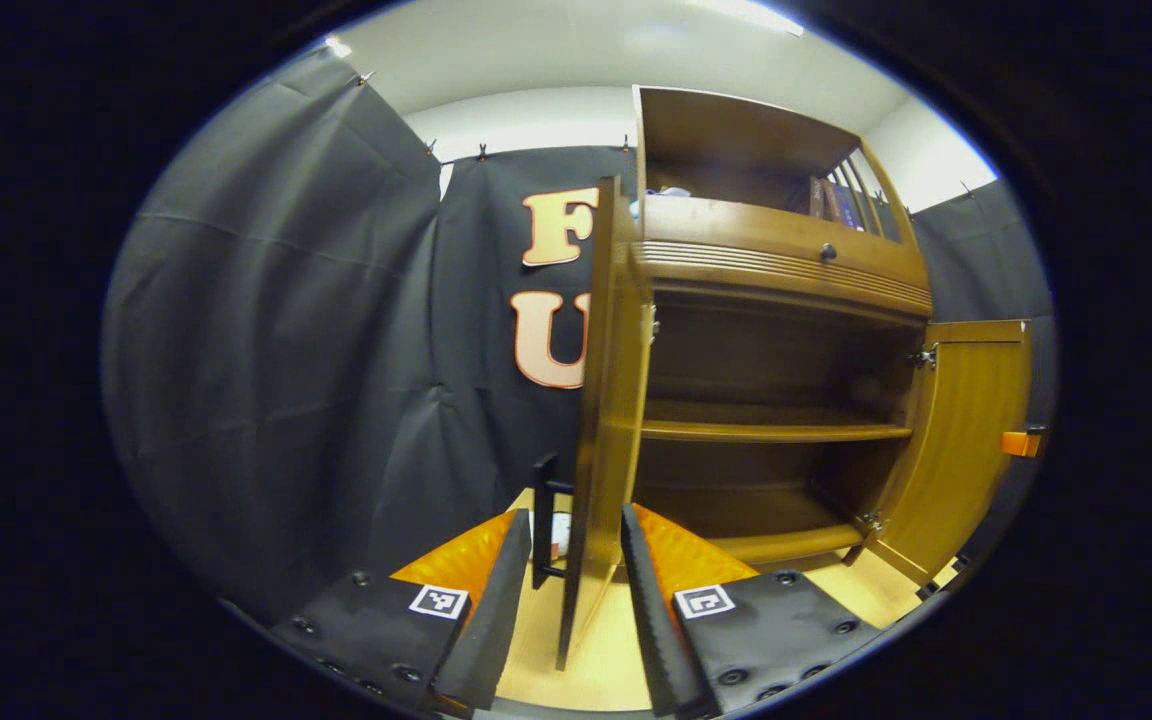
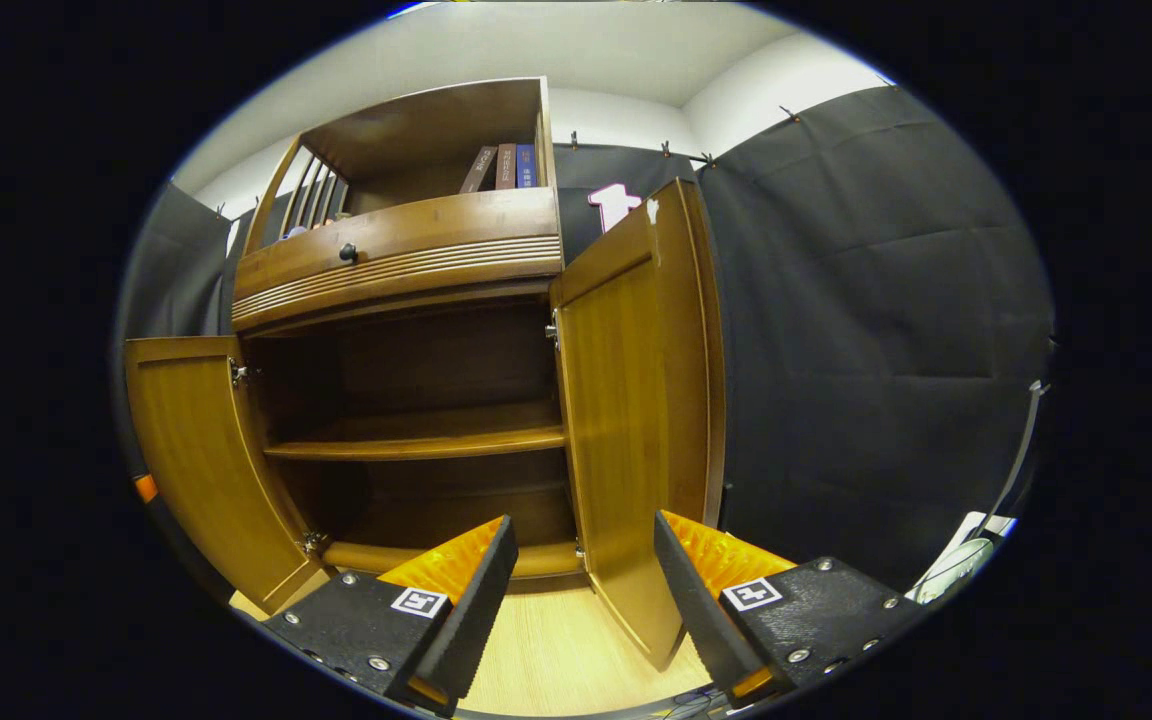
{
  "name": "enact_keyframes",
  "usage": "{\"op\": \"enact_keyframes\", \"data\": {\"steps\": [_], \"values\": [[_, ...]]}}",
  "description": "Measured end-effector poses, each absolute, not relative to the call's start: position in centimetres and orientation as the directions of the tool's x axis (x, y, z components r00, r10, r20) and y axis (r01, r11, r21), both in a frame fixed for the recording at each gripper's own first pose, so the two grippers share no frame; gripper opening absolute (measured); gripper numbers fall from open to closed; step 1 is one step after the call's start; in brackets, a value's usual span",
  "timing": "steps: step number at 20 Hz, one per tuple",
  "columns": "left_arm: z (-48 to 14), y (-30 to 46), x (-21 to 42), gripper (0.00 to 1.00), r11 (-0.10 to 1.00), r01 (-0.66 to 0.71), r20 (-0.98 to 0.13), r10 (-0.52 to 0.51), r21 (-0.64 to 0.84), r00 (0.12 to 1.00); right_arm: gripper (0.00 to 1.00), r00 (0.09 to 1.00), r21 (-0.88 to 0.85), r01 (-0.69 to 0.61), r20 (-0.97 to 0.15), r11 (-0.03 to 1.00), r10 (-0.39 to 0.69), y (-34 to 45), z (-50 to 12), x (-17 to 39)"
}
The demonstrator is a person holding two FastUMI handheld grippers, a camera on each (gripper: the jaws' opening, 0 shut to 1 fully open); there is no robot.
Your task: Open the right door of the double-door shoe cabinet with the right hand, and open the left door with the left hand.
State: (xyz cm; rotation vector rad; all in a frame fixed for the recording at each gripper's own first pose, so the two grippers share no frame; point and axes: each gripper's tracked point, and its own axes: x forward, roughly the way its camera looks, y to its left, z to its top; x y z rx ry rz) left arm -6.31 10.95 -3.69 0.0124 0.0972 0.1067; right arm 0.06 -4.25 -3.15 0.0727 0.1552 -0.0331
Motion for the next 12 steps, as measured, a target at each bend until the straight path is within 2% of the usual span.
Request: {"op": "enact_keyframes", "data": {"steps": [4, 7, 12], "values": [[-1.7, 6.6, -6.5, 0.71, 0.997, -0.074, -0.108, 0.077, 0.036, 0.991, 0.85, 0.989, 0.078, 0.043, -0.142, 0.996, -0.032, -5.1, -1.2, -0.6], [-0.5, 3.2, -6.1, 0.71, 0.999, -0.031, -0.106, 0.033, 0.02, 0.994, 0.85, 0.991, 0.086, 0.047, -0.131, 0.995, -0.035, -6.3, 0.0, -1.4], [2.4, 1.2, -6.0, 0.71, 1.0, -0.027, -0.081, 0.027, -0.003, 0.996, 0.85, 0.994, 0.086, 0.059, -0.093, 0.995, -0.051, -7.7, 2.4, -3.0]]}}
